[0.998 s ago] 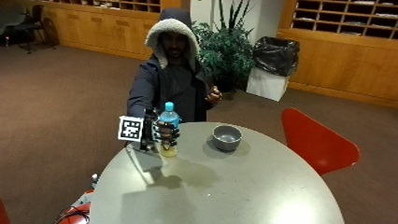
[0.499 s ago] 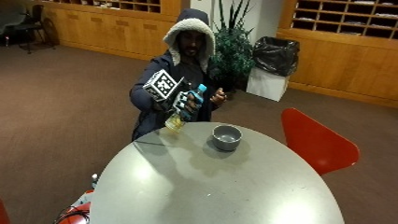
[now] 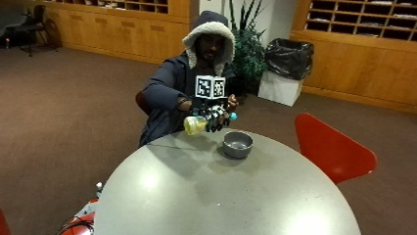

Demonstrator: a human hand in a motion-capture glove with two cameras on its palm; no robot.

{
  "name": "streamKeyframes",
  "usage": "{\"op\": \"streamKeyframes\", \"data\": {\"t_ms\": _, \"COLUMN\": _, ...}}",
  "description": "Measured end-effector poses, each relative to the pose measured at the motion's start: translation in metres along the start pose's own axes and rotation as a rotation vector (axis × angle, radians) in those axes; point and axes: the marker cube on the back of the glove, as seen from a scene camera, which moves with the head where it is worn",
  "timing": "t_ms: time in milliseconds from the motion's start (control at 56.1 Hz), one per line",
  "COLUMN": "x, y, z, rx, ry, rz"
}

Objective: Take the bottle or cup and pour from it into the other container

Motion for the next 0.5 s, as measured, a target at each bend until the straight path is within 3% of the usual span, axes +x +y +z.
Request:
{"op": "streamKeyframes", "data": {"t_ms": 285, "x": -0.039, "y": -0.019, "z": 0.021, "rx": -0.12, "ry": 0.365, "rz": -0.122}}
{"op": "streamKeyframes", "data": {"t_ms": 499, "x": -0.061, "y": -0.02, "z": 0.033, "rx": -0.175, "ry": 0.465, "rz": -0.186}}
